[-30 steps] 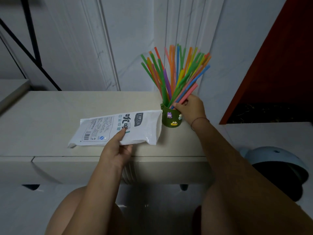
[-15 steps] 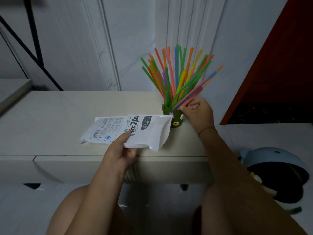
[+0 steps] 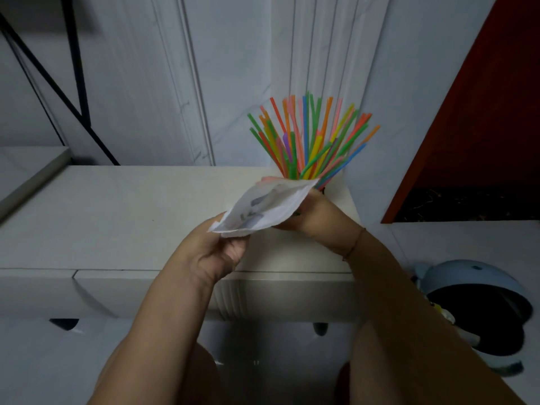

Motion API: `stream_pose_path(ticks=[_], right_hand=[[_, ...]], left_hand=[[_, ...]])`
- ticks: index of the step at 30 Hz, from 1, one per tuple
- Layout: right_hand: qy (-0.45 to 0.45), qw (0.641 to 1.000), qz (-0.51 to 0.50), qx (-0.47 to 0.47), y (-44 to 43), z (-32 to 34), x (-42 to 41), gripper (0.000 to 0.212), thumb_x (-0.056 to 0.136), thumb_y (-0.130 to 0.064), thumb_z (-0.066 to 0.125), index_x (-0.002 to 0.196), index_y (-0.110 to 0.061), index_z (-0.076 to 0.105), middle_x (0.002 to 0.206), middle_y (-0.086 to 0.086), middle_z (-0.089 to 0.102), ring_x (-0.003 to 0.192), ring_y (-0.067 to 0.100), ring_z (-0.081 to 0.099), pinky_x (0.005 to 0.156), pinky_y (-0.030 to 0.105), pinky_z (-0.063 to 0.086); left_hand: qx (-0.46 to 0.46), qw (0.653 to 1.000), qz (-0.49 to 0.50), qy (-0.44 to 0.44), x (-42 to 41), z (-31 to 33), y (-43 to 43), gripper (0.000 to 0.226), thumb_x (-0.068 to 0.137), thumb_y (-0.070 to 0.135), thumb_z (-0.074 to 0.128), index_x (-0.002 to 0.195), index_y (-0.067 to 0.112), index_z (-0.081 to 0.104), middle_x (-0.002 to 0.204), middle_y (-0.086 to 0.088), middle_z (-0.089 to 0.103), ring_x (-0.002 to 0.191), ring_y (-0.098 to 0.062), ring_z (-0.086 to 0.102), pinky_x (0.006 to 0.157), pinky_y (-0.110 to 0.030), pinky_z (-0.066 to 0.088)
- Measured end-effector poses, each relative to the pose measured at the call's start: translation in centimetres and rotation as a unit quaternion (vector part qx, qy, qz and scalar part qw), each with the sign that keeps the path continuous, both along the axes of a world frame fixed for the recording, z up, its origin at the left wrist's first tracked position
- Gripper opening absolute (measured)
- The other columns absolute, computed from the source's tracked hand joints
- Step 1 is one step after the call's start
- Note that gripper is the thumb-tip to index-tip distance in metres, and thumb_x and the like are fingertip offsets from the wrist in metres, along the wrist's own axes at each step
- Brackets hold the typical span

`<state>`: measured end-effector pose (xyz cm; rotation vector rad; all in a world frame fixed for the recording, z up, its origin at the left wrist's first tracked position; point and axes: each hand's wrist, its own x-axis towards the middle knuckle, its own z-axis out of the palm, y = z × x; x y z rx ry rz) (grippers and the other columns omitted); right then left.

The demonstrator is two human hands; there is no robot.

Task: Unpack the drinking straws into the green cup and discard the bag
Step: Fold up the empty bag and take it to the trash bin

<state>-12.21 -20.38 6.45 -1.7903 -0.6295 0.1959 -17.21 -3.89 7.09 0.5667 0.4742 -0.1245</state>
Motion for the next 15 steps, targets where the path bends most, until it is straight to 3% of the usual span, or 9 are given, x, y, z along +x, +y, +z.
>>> stream_pose_path(ticks=[1,3,6,8,10,12,15], right_hand=[[0.004,1.000,-0.014,0.006,0.2,0.6,-0.1,0.046,0.077,-0.010,0.069,0.121,-0.011,0.056,0.121,0.005,0.061,0.113,0.015,0.057,0.103,0.034,0.043],[0.000,0.997,-0.029,0.074,0.3,1.3,0.0,0.028,0.081,-0.002,0.064,0.109,-0.004,0.062,0.101,0.004,0.069,0.094,0.007,0.064,0.088,0.023,0.050],[0.020,0.985,-0.084,0.146,0.3,1.6,0.4,0.012,0.085,-0.003,0.062,0.093,-0.011,0.066,0.073,-0.013,0.073,0.074,-0.002,0.067,0.068,0.014,0.052],[0.007,0.981,-0.112,0.161,0.1,1.8,0.6,0.009,0.088,-0.006,0.059,0.093,-0.008,0.065,0.069,-0.015,0.073,0.070,-0.001,0.067,0.065,0.015,0.052],[0.015,0.975,-0.120,0.186,-0.2,2.2,0.8,0.012,0.090,-0.006,0.056,0.098,-0.006,0.065,0.071,-0.013,0.073,0.072,0.002,0.068,0.067,0.017,0.053],[0.037,0.971,-0.115,0.206,-0.2,2.5,0.7,0.015,0.092,-0.008,0.054,0.102,-0.006,0.065,0.079,-0.009,0.074,0.079,0.007,0.070,0.072,0.022,0.055],[0.093,0.966,-0.106,0.216,-0.3,2.0,0.9,0.023,0.093,-0.013,0.052,0.110,-0.003,0.063,0.105,0.009,0.071,0.098,0.022,0.068,0.090,0.036,0.054]], left_hand=[[-0.003,1.000,-0.005,-0.003,-0.1,0.3,-0.1,0.024,0.093,-0.004,0.044,0.105,-0.009,0.065,0.121,-0.022,0.062,0.117,-0.029,0.057,0.098,-0.037,0.050],[0.047,0.998,-0.023,0.027,-0.5,1.0,-0.4,0.015,0.092,0.008,0.051,0.103,0.001,0.058,0.110,-0.024,0.062,0.109,-0.031,0.058,0.091,-0.040,0.054],[0.192,0.975,-0.070,0.089,-0.8,0.9,0.3,0.049,0.086,0.047,0.058,0.123,0.018,0.045,0.129,-0.014,0.042,0.118,-0.029,0.050,0.096,-0.042,0.042],[0.256,0.961,-0.091,0.043,-0.7,0.4,0.5,0.055,0.087,0.061,0.048,0.129,0.026,0.052,0.142,-0.003,0.040,0.126,-0.023,0.042,0.100,-0.040,0.033],[0.324,0.939,-0.112,-0.016,-0.7,0.0,0.5,0.059,0.080,0.068,0.049,0.126,0.031,0.058,0.142,0.007,0.047,0.132,-0.016,0.036,0.109,-0.042,0.023],[0.383,0.914,-0.121,-0.066,-0.7,-0.3,0.6,0.056,0.073,0.060,0.062,0.119,0.028,0.064,0.128,0.011,0.061,0.130,-0.012,0.043,0.112,-0.042,0.024],[0.362,0.918,-0.121,-0.103,-0.8,-0.3,0.5,0.029,0.078,0.032,0.068,0.100,0.014,0.071,0.104,-0.005,0.074,0.103,-0.022,0.065,0.092,-0.036,0.049]])
